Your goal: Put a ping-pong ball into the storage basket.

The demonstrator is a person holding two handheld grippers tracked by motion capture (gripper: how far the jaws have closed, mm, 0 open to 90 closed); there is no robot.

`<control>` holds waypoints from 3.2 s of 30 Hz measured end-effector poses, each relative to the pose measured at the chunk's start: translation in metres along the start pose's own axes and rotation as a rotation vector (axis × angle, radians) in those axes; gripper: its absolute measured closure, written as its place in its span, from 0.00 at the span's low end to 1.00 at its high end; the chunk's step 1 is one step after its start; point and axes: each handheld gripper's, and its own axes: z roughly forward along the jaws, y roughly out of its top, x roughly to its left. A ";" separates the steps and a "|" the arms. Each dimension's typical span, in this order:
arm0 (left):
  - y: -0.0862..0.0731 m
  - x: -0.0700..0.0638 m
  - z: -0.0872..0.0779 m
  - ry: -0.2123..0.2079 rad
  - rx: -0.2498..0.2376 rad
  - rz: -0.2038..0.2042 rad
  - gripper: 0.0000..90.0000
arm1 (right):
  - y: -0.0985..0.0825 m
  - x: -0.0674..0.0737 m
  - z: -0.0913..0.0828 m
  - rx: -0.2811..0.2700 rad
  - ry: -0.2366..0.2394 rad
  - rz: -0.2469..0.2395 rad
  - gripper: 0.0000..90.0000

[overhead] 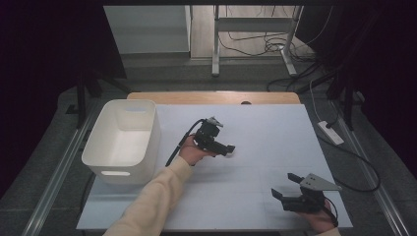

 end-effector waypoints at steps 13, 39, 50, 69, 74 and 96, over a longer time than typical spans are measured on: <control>-0.001 0.002 0.010 0.000 0.017 -0.007 0.07 | 0.000 0.000 0.000 0.001 0.000 0.000 0.15; -0.003 0.005 0.035 0.008 0.066 -0.020 0.09 | 0.000 0.000 0.000 0.001 0.001 -0.003 0.15; -0.006 0.005 0.042 0.022 0.088 -0.009 0.12 | 0.000 0.000 0.000 0.001 0.000 -0.001 0.15; -0.007 0.003 0.045 0.055 0.111 0.038 0.40 | 0.000 -0.001 0.000 0.001 -0.003 -0.003 0.15; -0.007 0.002 0.044 0.053 0.099 0.041 0.56 | 0.000 -0.001 -0.001 0.002 -0.006 -0.004 0.15; -0.004 0.000 0.031 0.040 0.069 0.046 0.57 | 0.000 -0.001 -0.001 -0.002 -0.007 -0.003 0.15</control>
